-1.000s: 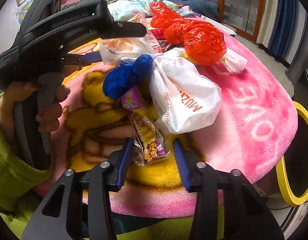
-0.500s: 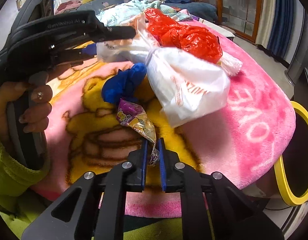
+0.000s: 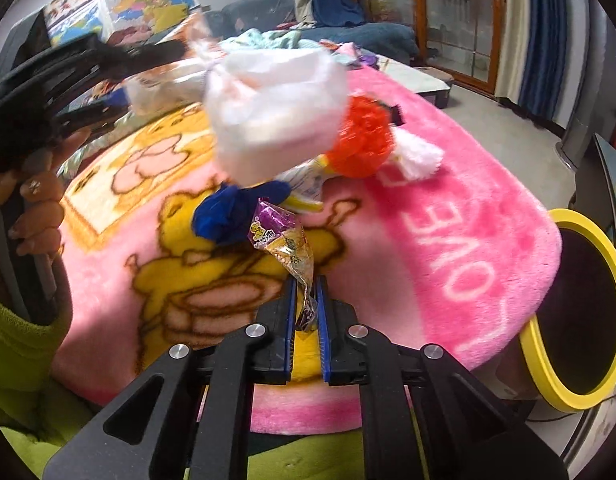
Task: Collect trash
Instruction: 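Carry both items over the yellow bin and open both tools to drop them, then move both tools back over the remaining trash on the blanket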
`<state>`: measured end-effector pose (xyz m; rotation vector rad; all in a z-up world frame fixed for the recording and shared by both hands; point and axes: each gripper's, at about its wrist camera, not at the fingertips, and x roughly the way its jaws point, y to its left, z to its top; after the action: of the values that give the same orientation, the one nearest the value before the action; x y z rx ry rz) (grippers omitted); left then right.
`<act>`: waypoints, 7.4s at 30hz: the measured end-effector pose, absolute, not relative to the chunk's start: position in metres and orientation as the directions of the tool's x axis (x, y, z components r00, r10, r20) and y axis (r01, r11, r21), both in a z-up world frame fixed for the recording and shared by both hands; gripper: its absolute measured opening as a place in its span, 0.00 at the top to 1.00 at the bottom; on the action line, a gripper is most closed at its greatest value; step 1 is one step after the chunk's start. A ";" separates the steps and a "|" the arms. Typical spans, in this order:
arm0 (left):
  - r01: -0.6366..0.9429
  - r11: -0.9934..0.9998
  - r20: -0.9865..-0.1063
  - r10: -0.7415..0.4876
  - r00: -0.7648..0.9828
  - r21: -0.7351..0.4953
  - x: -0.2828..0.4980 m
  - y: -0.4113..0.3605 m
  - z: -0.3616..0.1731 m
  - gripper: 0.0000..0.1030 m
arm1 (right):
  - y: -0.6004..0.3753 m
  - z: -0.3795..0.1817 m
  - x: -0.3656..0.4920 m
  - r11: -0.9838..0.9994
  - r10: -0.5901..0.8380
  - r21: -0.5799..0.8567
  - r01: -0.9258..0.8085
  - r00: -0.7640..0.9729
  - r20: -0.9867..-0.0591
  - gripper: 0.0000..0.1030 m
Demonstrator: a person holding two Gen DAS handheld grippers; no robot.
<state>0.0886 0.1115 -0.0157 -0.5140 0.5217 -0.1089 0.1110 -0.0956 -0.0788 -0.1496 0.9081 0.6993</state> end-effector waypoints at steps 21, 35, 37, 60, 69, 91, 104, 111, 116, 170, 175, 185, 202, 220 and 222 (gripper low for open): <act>0.076 0.913 -0.407 -0.252 0.878 -0.401 0.095 0.055 0.012 0.71 | -0.184 -0.043 0.168 0.891 0.439 0.242 -0.383 0.598 -0.670 0.91; 0.173 0.928 -0.437 -0.313 0.843 -0.329 0.109 0.001 0.007 0.71 | -0.236 -0.032 0.187 0.918 0.395 0.297 -0.264 0.674 -0.624 0.91; 0.183 0.929 -0.445 -0.319 0.837 -0.323 0.111 -0.005 0.004 0.71 | -0.242 -0.033 0.188 0.921 0.387 0.301 -0.248 0.682 -0.621 0.91; 0.283 0.929 -0.500 -0.368 0.784 -0.239 0.144 -0.082 -0.020 0.71 | -0.317 -0.048 0.206 0.932 0.281 0.358 -0.055 0.733 -0.619 0.91; 0.335 0.923 -0.527 -0.384 0.758 -0.191 0.160 -0.118 -0.031 0.71 | -0.343 -0.058 0.212 0.924 0.257 0.383 0.005 0.732 -0.631 0.91; 0.384 0.921 -0.616 -0.341 0.710 -0.067 0.203 -0.193 -0.078 0.70 | -0.405 -0.097 0.240 0.936 0.161 0.329 0.123 0.683 -0.713 0.91; 0.390 0.919 -0.658 -0.326 0.679 -0.054 0.219 -0.213 -0.100 0.69 | -0.424 -0.128 0.249 0.919 0.185 0.357 0.167 0.617 -0.765 0.90; 0.403 0.911 -0.673 -0.352 0.651 -0.087 0.224 -0.218 -0.107 0.64 | -0.428 -0.130 0.250 0.909 0.207 0.381 0.169 0.610 -0.765 0.86; 0.404 0.906 -0.654 -0.381 0.654 -0.124 0.223 -0.216 -0.102 0.42 | -0.439 -0.128 0.248 0.899 0.183 0.385 0.209 0.620 -0.763 0.65; 0.223 0.970 -0.445 -0.242 0.863 -0.096 0.140 -0.115 -0.021 0.11 | -0.324 -0.038 0.202 0.951 0.249 0.303 -0.056 0.718 -0.649 0.29; 0.182 0.976 -0.429 -0.215 0.878 -0.116 0.134 -0.095 -0.016 0.11 | -0.297 -0.034 0.193 0.955 0.270 0.273 -0.111 0.704 -0.657 0.27; 0.101 0.983 -0.422 -0.157 0.893 -0.152 0.128 -0.055 -0.012 0.11 | -0.257 -0.023 0.177 0.948 0.315 0.239 -0.208 0.699 -0.642 0.26; -0.089 0.971 -0.436 -0.017 0.900 -0.220 0.125 0.031 -0.016 0.11 | -0.188 -0.026 0.174 0.909 0.403 0.211 -0.360 0.628 -0.666 0.25; -0.269 0.932 -0.536 0.102 0.838 -0.243 0.136 0.126 -0.045 0.11 | -0.098 -0.046 0.201 0.841 0.484 0.214 -0.496 0.515 -0.707 0.25; -0.281 0.933 -0.578 0.105 0.809 -0.223 0.145 0.136 -0.053 0.11 | -0.088 -0.050 0.209 0.835 0.493 0.228 -0.501 0.496 -0.715 0.25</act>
<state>0.1447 0.1364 -0.0531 -0.3075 0.5942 0.2099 0.2088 -0.0885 -0.0498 -0.0103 0.8624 0.6023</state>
